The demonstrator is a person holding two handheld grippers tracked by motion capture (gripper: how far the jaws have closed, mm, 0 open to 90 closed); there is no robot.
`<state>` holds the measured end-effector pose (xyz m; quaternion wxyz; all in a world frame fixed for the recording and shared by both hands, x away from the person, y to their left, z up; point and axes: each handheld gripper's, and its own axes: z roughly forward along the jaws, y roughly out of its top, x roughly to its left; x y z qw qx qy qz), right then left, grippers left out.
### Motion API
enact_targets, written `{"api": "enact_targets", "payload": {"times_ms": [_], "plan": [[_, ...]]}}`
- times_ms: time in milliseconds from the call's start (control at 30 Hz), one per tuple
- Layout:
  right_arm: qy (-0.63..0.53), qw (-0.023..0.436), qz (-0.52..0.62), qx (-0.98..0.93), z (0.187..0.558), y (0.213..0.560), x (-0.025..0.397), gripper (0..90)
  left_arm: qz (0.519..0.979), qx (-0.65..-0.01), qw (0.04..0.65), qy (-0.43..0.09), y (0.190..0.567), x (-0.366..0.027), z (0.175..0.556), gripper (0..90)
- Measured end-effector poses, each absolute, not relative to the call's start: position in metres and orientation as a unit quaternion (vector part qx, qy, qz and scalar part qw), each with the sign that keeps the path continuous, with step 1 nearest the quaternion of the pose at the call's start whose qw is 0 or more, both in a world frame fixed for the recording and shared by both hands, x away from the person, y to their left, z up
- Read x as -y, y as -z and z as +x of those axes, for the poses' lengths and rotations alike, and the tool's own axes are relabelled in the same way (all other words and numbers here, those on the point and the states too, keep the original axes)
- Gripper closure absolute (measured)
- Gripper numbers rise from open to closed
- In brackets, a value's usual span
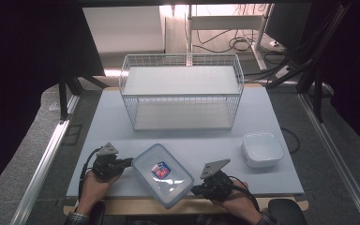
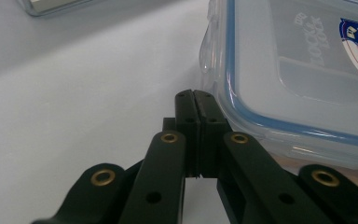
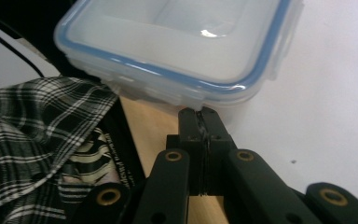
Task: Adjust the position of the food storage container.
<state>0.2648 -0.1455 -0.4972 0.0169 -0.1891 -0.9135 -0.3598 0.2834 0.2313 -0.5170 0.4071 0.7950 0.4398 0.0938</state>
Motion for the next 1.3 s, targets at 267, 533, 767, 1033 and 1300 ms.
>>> {"api": "enact_targets", "payload": {"times_ms": [267, 533, 767, 1033, 1300], "plan": [[0.351, -0.021, -0.237, 0.906, 0.279, 0.496, 0.163, 89.1, 0.804, -0.433, 0.402, -0.068, 0.516, -0.216, 0.283, 89.8], [0.34, -0.061, -0.291, 0.892, 0.3, 0.497, 0.186, 89.1, 0.828, -0.403, 0.386, -0.059, 0.516, -0.189, 0.282, 89.7], [0.339, -0.089, -0.323, 0.879, 0.318, 0.496, 0.195, 89.2, 0.832, -0.397, 0.384, -0.049, 0.517, -0.177, 0.281, 89.6], [0.341, -0.101, -0.341, 0.87, 0.339, 0.494, 0.195, 89.2, 0.84, -0.382, 0.383, -0.048, 0.515, -0.165, 0.276, 87.2], [0.337, -0.107, -0.332, 0.874, 0.334, 0.494, 0.192, 89.3, 0.836, -0.395, 0.374, -0.068, 0.515, -0.166, 0.281, 88.5]]}}
